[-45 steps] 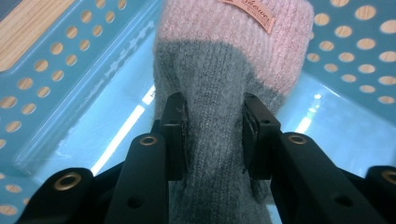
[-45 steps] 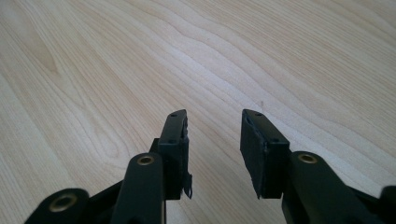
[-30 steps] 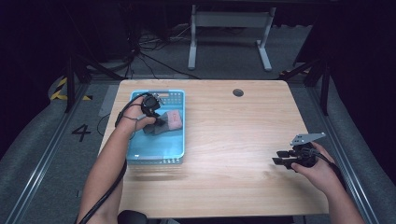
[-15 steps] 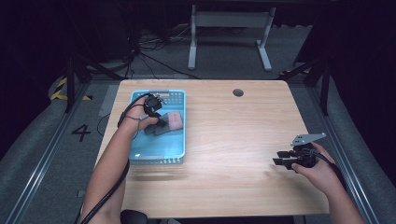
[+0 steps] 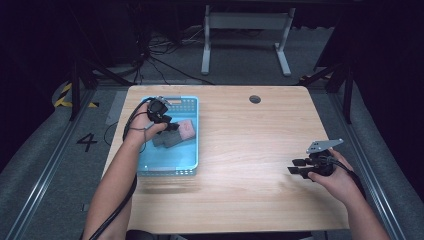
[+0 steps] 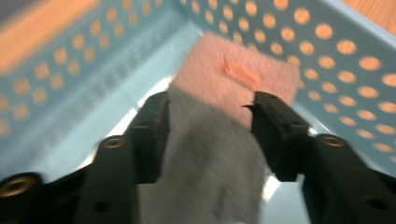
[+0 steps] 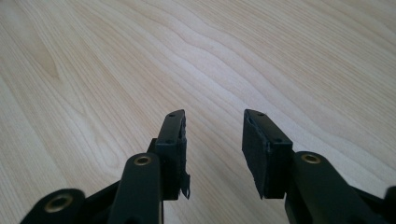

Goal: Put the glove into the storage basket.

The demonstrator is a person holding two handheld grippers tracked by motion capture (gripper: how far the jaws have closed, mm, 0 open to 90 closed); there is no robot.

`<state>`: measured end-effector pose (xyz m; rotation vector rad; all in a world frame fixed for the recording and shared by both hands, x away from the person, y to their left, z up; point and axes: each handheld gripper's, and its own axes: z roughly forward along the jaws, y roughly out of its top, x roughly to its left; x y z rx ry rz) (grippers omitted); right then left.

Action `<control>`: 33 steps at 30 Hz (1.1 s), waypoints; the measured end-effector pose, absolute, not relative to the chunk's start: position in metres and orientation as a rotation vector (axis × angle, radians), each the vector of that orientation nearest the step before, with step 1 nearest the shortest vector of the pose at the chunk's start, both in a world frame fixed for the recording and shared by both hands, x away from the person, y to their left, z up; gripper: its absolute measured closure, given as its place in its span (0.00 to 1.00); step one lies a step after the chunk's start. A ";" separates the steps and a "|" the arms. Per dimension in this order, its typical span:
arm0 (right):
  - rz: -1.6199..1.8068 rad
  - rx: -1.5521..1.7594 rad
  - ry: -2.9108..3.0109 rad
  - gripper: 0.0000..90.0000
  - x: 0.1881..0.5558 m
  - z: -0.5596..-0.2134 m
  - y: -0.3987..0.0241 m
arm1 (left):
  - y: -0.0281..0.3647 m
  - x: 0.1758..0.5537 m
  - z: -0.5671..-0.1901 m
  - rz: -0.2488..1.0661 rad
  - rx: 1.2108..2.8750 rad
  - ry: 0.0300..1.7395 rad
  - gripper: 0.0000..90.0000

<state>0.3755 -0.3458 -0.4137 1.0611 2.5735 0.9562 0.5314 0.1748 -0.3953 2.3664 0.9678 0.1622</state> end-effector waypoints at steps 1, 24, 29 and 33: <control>0.959 1.052 2.577 0.68 0.377 -0.413 -0.344 | 0.175 0.528 -0.393 0.173 2.366 0.961 0.60; 0.993 0.950 2.633 0.68 0.404 -0.409 -0.316 | 0.152 0.402 -0.360 0.190 2.139 0.834 0.73; 1.001 0.932 2.642 0.68 0.409 -0.409 -0.311 | 0.134 0.377 -0.361 0.162 2.147 0.745 0.72; 1.001 0.922 2.650 0.68 0.411 -0.409 -0.308 | 0.119 0.362 -0.367 0.194 2.178 0.698 0.70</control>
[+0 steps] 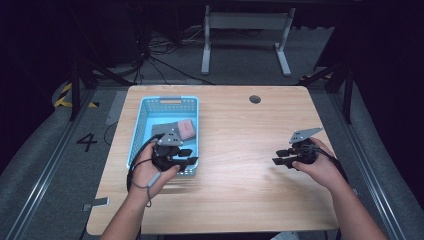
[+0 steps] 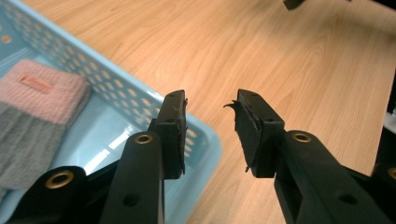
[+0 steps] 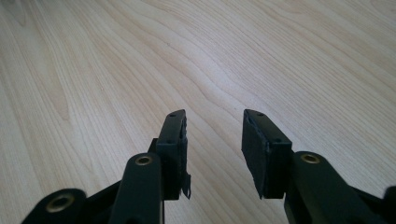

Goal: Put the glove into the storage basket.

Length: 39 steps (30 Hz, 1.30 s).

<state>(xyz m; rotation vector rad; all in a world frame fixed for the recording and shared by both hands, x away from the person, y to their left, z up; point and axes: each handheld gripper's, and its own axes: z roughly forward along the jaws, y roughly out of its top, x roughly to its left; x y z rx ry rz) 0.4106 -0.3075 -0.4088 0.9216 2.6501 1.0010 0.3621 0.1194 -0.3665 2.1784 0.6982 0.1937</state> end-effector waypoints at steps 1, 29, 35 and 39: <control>1.002 0.921 2.652 0.68 0.411 -0.409 -0.307 | 0.116 0.359 -0.368 0.185 2.184 0.683 0.70; 0.968 0.954 2.668 0.68 0.409 -0.419 -0.313 | 0.041 0.350 -0.450 -0.054 2.267 0.518 0.66; 0.965 0.969 2.667 0.68 0.410 -0.422 -0.315 | 0.032 0.346 -0.461 -0.064 2.272 0.524 0.65; 0.960 0.974 2.670 0.68 0.411 -0.424 -0.316 | 0.023 0.339 -0.461 -0.006 2.274 0.543 0.61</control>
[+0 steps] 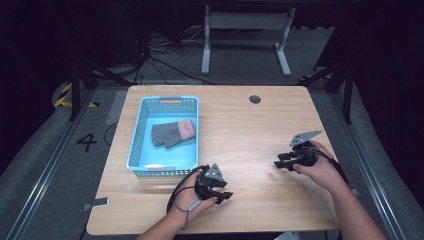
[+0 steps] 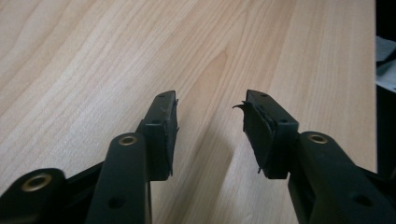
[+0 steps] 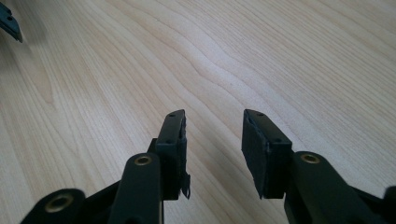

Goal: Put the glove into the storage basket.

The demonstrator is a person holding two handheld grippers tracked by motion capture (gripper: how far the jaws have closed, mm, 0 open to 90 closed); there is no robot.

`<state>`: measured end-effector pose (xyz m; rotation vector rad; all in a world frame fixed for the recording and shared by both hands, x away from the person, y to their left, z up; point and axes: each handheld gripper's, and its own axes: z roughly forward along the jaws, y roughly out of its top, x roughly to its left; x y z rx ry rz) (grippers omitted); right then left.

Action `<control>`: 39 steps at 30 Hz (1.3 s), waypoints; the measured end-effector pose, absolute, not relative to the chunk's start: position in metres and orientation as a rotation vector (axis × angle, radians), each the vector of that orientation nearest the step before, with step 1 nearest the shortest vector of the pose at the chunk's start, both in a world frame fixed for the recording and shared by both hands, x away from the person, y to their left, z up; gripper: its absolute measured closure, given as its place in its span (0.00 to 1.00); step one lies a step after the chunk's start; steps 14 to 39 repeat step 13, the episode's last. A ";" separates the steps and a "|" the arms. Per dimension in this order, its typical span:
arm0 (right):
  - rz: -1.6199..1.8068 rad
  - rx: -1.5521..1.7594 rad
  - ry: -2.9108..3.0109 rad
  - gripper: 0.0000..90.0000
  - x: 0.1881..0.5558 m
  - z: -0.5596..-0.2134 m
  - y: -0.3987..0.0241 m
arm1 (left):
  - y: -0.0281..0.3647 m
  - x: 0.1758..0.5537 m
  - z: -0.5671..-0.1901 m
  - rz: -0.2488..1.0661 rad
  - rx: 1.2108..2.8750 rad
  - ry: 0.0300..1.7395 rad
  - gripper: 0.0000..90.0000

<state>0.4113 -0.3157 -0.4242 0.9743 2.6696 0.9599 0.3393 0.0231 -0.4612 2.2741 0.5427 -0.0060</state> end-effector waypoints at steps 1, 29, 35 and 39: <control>0.959 0.977 2.672 0.68 0.411 -0.424 -0.316 | 0.020 0.339 -0.461 -0.009 2.282 0.528 0.61; 0.959 0.995 2.669 0.67 0.413 -0.427 -0.317 | 0.019 0.336 -0.464 0.014 2.284 0.514 0.55; 0.959 0.995 2.669 0.67 0.413 -0.427 -0.317 | 0.019 0.336 -0.464 0.014 2.284 0.514 0.55; 0.959 0.995 2.669 0.67 0.413 -0.427 -0.317 | 0.019 0.336 -0.464 0.014 2.284 0.514 0.55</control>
